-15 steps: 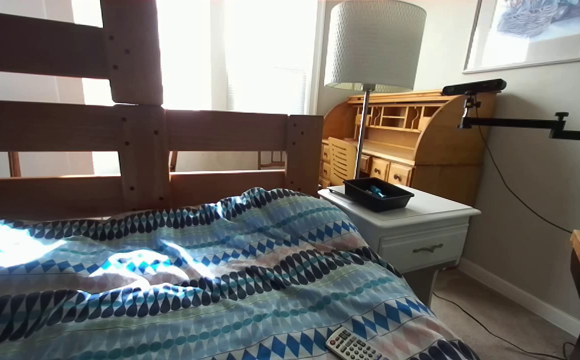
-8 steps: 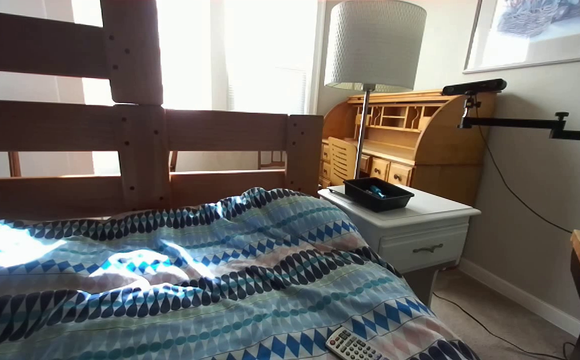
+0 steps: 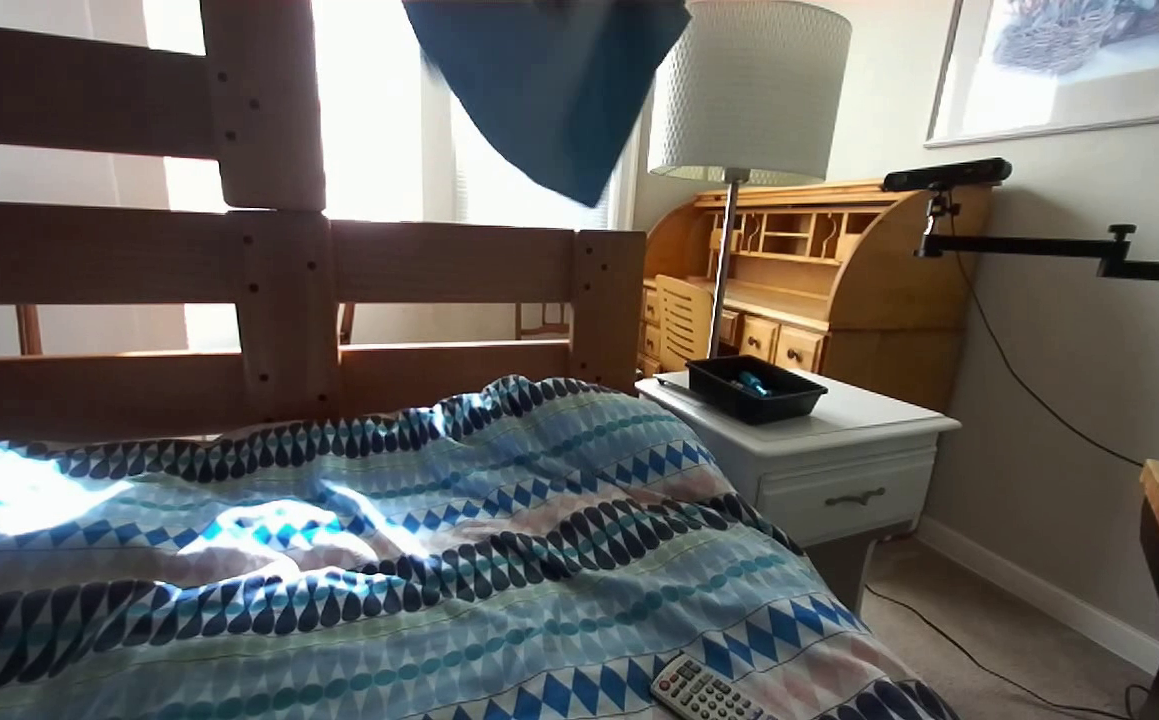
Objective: Remove the blue cloth and towel and put them on the bed
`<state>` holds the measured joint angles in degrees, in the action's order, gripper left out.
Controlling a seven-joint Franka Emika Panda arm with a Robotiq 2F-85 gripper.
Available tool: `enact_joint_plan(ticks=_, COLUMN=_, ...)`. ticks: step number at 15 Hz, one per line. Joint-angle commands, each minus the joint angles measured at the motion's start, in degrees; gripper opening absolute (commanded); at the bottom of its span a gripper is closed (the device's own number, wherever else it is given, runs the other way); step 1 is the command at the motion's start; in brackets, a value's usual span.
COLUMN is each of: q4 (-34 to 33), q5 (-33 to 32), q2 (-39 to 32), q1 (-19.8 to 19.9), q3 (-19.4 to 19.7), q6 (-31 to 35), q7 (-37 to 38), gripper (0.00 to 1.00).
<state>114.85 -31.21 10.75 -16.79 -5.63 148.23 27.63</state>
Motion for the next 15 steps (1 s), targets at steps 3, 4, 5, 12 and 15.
enact_joint_plan(ticks=3, q4=8.09, q5=6.83, q2=5.38, q1=5.10, q3=-5.99, q6=-2.71, q7=-2.77, gripper=0.01)
enact_joint_plan(ticks=4, q4=8.85, q5=8.72, q2=5.32, q1=4.73, q3=-6.39, q6=-1.80, q7=-4.46, gripper=0.01)
enact_joint_plan(ticks=5, q4=9.22, q5=10.41, q2=5.45, q1=4.41, q3=-6.78, q6=-1.16, q7=-6.06, gripper=0.01)
enact_joint_plan(ticks=12, q4=11.48, q5=31.25, q2=3.64, q1=-4.50, q3=-8.14, q6=2.45, q7=-27.50, gripper=0.01)
enact_joint_plan(ticks=15, q4=11.15, q5=37.54, q2=1.93, q1=-8.04, q3=-8.67, q6=0.74, q7=-36.21, gripper=0.01)
